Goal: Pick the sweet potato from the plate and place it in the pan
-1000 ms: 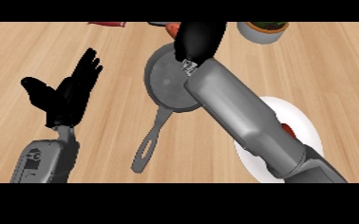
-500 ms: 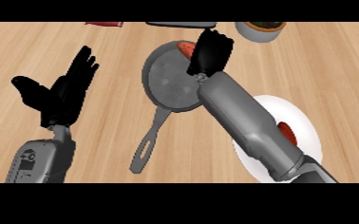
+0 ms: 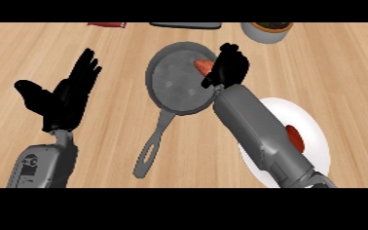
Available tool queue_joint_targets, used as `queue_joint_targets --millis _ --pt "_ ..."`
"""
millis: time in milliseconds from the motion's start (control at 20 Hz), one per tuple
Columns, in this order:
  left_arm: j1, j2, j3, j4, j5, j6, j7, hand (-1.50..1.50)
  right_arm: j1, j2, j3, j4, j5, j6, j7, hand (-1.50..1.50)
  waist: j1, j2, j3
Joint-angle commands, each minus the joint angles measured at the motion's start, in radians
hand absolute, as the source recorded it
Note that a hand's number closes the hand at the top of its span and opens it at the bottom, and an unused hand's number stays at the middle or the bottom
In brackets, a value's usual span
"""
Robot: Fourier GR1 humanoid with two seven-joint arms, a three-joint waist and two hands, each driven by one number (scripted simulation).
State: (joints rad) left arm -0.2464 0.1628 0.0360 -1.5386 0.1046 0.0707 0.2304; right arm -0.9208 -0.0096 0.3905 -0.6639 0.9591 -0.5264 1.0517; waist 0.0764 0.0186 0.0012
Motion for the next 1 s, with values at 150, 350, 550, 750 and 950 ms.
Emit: queue_joint_targets --millis 150,350,550,750,950 --pt "0.048 0.013 0.019 0.004 0.011 -0.022 -0.037 0.00 0.044 0.009 0.011 -0.029 -0.025 -0.374 0.009 -1.50 -0.018 -0.006 0.000" --pt "0.064 0.001 0.013 -0.032 0.012 -0.001 0.009 0.00 0.093 0.009 -0.009 -0.174 -0.055 -0.498 0.021 -1.50 -0.048 -0.021 0.001" --pt "0.053 0.019 0.047 -0.038 0.017 0.013 0.022 0.00 0.231 0.009 0.048 -0.344 -0.056 -0.596 0.024 -1.50 -0.076 -0.028 0.000" --pt "0.094 0.025 0.066 -0.040 0.023 0.008 -0.004 0.00 0.446 0.009 0.156 -0.586 -0.046 -0.644 -0.030 -1.50 -0.101 -0.033 -0.001" --pt "0.073 0.034 0.067 -0.068 0.030 0.010 0.047 0.00 0.658 0.009 0.256 -0.825 -0.045 -0.654 -0.116 -1.50 -0.111 -0.032 0.000"
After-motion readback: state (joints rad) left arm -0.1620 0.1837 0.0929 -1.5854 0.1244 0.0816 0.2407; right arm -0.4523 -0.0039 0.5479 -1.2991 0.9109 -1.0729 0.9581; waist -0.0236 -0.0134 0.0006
